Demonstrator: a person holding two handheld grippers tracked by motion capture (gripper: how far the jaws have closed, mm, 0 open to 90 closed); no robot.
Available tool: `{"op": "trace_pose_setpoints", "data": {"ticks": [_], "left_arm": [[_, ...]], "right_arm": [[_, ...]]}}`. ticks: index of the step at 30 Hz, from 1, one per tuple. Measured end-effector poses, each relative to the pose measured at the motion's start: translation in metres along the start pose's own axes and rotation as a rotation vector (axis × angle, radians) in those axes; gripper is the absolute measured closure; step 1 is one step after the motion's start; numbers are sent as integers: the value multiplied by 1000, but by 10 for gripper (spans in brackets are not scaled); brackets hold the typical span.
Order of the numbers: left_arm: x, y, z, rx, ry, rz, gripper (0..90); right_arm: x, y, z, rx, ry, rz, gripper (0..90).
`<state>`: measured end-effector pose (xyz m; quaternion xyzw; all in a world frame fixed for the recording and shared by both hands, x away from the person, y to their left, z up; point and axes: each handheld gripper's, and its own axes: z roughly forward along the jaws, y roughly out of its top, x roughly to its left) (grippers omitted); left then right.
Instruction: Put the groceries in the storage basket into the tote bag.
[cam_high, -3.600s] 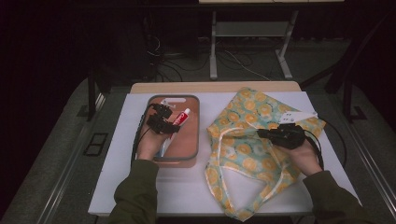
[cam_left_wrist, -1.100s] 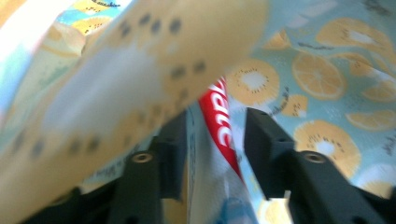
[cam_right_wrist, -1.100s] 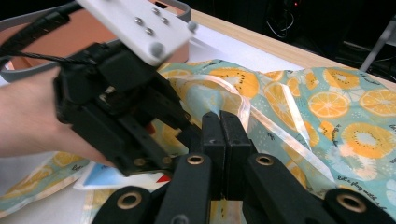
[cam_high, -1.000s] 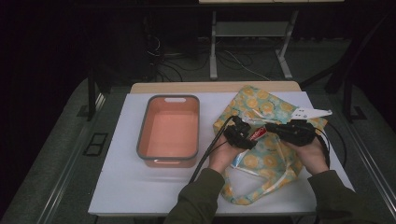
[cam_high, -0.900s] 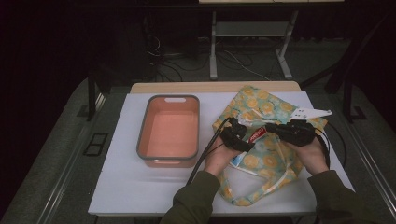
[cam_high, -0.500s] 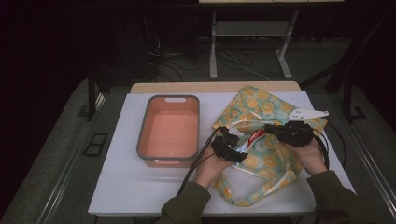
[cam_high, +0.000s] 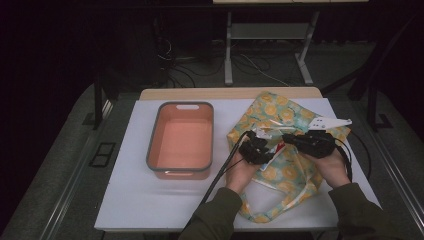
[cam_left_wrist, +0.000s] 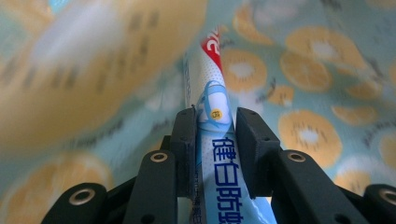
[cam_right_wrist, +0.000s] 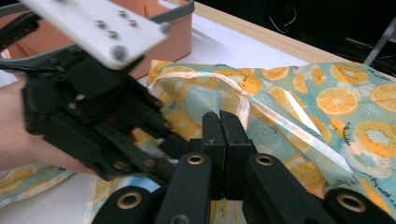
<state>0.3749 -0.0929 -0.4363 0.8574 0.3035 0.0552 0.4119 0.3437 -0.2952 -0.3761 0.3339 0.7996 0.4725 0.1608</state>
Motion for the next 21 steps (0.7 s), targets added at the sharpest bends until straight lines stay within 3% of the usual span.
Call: {"op": "trace_pose_setpoints", "data": {"ticks": [4, 12, 21], "left_arm": [[-1, -3, -7, -22, -8, 7, 601], [-7, -22, -59, -68, -35, 43, 468], [-15, -54, -83, -36, -95, 52, 380]], "right_arm": [[-1, -1, -1, -1, 3, 2, 897], [0, -1, 1, 10, 3, -4, 897], [3, -4, 4, 31, 17, -10, 897]]}}
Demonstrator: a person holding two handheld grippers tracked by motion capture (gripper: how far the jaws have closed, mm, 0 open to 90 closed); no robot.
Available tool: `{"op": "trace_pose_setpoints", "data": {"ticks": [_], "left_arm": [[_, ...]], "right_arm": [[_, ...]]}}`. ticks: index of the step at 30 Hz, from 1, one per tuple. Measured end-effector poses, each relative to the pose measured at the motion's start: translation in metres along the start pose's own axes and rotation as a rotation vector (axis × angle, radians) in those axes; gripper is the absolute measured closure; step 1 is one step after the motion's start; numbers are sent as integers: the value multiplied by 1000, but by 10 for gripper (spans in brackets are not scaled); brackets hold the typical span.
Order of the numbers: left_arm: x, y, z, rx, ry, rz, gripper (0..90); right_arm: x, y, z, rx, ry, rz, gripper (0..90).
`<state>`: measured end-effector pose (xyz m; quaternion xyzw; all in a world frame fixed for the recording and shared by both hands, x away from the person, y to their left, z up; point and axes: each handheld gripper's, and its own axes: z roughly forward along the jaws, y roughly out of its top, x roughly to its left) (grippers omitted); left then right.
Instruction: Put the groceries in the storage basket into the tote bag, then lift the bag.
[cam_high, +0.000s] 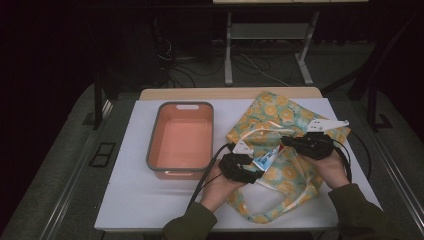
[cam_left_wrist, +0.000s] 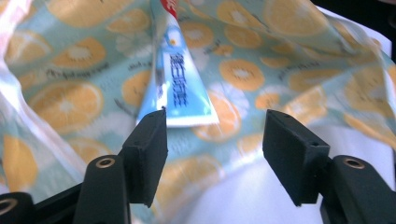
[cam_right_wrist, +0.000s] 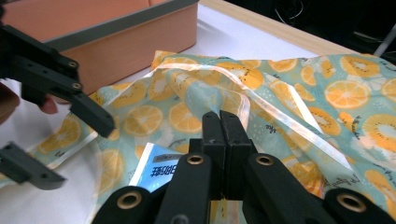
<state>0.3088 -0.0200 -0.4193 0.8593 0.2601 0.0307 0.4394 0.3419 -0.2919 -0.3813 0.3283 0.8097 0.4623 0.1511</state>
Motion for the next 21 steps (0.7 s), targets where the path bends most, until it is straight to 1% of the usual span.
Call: {"op": "trace_pose_setpoints", "data": {"ticks": [5, 8, 10, 11, 12, 14, 15, 17, 18, 20, 21], "left_arm": [[-4, -13, -11, -16, -16, 20, 327], [-5, -20, -15, -34, -25, 15, 310], [-5, -23, -14, -31, -31, 12, 310], [-4, -23, -14, -29, -28, 13, 309], [-4, -24, -14, -27, -26, 11, 308], [-4, -24, -14, -26, -26, 10, 306], [-4, -24, -14, -21, -22, 13, 305], [-4, -25, -14, -27, -22, 6, 303], [-4, -25, -14, -27, -19, 7, 302], [-3, -25, -13, -28, -21, 8, 300], [-3, -25, -14, -29, -20, 8, 300]], "right_arm": [[0, -3, 1, 16, 17, 4, 897], [3, -7, 2, 35, 35, 9, 897], [4, -10, 4, 57, 36, 4, 893], [5, -12, 4, 58, 32, 6, 851], [5, -14, 3, 56, 25, 16, 778], [9, -15, -1, 65, 32, 24, 680], [12, -15, -5, 57, 31, 20, 655], [21, -16, -13, 47, 50, 10, 607], [26, -17, -15, 49, 55, 5, 597], [35, -22, -19, 63, 87, 3, 590], [41, -26, -18, 78, 103, 1, 587]]}}
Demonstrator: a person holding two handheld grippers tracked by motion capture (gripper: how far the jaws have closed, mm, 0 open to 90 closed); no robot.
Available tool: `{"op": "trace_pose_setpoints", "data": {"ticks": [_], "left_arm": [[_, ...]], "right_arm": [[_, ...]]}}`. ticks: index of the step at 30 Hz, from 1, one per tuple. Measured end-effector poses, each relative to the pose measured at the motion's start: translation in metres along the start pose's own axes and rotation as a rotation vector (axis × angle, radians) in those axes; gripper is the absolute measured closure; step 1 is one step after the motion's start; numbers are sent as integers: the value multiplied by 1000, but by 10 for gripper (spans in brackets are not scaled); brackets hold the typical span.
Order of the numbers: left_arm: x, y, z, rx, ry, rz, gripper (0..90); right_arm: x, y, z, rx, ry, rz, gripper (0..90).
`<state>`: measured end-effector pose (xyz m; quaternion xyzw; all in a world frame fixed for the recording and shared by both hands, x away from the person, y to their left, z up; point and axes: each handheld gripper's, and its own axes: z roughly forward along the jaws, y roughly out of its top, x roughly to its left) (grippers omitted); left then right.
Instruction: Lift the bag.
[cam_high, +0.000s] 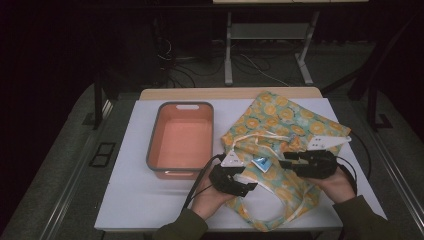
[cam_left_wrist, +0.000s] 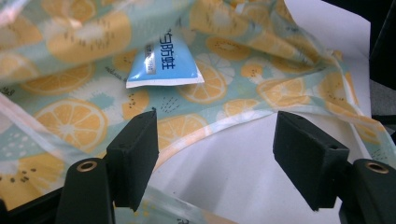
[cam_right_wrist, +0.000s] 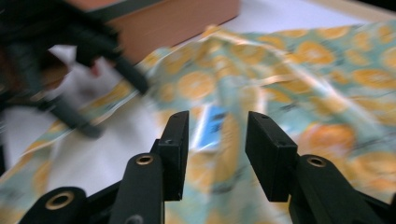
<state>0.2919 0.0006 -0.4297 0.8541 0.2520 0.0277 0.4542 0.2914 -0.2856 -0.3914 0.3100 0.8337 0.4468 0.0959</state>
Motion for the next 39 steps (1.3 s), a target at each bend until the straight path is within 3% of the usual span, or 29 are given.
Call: {"op": "trace_pose_setpoints", "data": {"ticks": [6, 13, 15, 19, 20, 23, 33, 39], "left_arm": [[2, -1, 0, 7, 11, 1, 294], [3, -1, 2, 9, 17, -2, 290], [3, -1, 2, 9, 18, -2, 290], [3, -1, 2, 9, 20, 1, 290], [3, -1, 2, 9, 22, 1, 290], [3, 0, 1, 6, 26, 4, 291], [1, 8, 11, 5, 63, 48, 285], [5, 9, 26, 15, 92, 42, 281]], "right_arm": [[21, -22, 19, 114, 45, -35, 558], [26, -37, 45, 251, 48, -76, 555], [26, -37, 46, 253, 20, -106, 667], [22, -37, 45, 251, 6, -116, 879], [22, -37, 45, 251, 2, -122, 892], [22, -35, 42, 251, 4, -138, 899], [8, -25, -5, 88, 20, -95, 900], [4, -23, -11, 57, 22, -87, 900]]}}
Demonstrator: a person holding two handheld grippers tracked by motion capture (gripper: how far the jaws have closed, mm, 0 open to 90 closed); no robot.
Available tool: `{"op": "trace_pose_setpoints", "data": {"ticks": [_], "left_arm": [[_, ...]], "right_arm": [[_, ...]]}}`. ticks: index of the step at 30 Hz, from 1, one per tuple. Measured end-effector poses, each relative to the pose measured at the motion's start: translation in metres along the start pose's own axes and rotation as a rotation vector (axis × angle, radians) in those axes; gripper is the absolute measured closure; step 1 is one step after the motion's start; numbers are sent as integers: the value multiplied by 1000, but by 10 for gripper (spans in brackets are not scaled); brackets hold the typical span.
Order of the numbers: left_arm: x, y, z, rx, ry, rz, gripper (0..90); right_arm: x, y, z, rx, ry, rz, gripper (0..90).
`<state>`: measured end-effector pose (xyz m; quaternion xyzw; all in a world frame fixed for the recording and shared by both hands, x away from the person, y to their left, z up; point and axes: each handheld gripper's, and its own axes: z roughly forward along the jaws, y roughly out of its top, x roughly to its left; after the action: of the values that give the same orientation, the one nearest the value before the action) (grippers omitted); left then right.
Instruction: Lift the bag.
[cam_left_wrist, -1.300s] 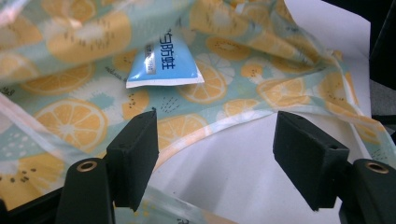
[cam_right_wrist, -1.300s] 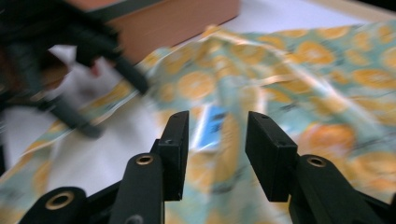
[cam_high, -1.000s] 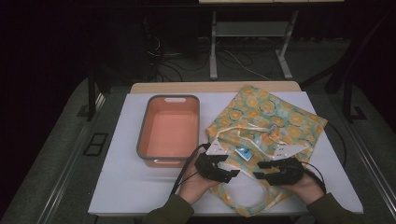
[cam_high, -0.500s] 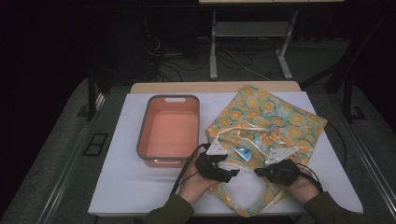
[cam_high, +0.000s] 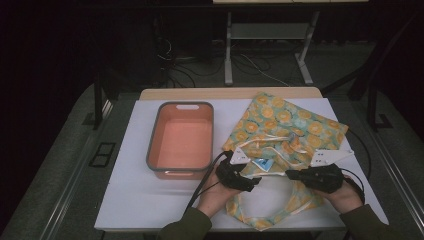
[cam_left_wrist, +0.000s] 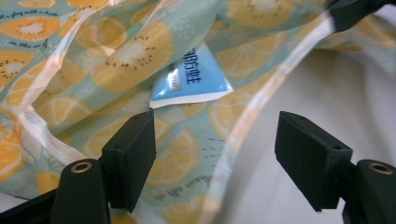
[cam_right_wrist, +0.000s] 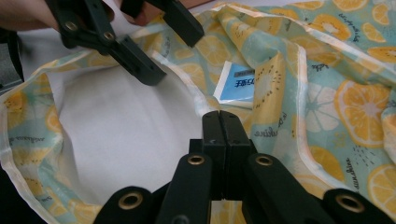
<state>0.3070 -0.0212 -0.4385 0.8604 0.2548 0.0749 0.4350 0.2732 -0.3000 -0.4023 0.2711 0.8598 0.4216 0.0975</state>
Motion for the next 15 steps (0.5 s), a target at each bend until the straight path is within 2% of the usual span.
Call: {"op": "trace_pose_setpoints", "data": {"ticks": [2, 6, 9, 11, 15], "left_arm": [[3, -1, 3, 7, 3, -10, 291], [5, -3, 6, 35, 11, -1, 341], [6, -4, 7, 52, 15, 0, 425], [7, -5, 8, 55, 5, -18, 523], [6, -5, 9, 72, -10, -11, 746]], "right_arm": [[-1, 0, 0, -1, 0, 3, 900], [-2, 0, -2, -12, -6, 11, 900], [-4, 0, -5, -23, -10, 13, 900], [-5, 1, -6, -31, -13, 11, 900], [-6, 1, -7, -36, -11, 13, 900]]}}
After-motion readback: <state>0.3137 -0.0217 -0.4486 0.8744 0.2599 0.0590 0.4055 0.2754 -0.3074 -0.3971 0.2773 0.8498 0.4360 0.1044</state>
